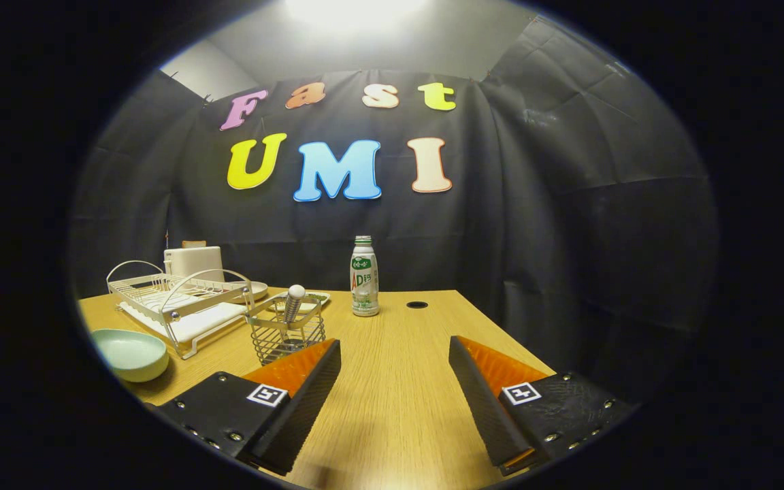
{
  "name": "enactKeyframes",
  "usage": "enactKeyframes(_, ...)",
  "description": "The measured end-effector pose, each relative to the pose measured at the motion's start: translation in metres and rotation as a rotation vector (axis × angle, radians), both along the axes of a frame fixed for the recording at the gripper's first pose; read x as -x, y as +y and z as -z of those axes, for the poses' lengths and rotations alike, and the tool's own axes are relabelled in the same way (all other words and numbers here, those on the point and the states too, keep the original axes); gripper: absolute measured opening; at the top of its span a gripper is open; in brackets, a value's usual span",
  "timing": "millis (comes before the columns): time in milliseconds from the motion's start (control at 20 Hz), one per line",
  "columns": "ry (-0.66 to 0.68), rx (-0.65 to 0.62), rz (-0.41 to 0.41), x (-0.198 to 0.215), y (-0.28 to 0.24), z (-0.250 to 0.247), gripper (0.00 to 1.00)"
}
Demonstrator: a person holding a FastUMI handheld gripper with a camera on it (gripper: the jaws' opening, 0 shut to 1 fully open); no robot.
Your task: Take the plate from the dish rack, then take the spoon from the basket and place it into the plate.
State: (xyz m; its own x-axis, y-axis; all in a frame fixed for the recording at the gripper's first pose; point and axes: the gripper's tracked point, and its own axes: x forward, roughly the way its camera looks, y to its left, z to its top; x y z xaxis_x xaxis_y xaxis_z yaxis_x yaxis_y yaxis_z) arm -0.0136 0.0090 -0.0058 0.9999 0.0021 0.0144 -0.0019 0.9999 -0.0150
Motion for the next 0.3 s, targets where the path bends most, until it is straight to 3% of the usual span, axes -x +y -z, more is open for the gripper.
enactKeyframes(300, -0.001, 0.001, 0.001, 0.0007, -0.001, 0.0009, 0.99)
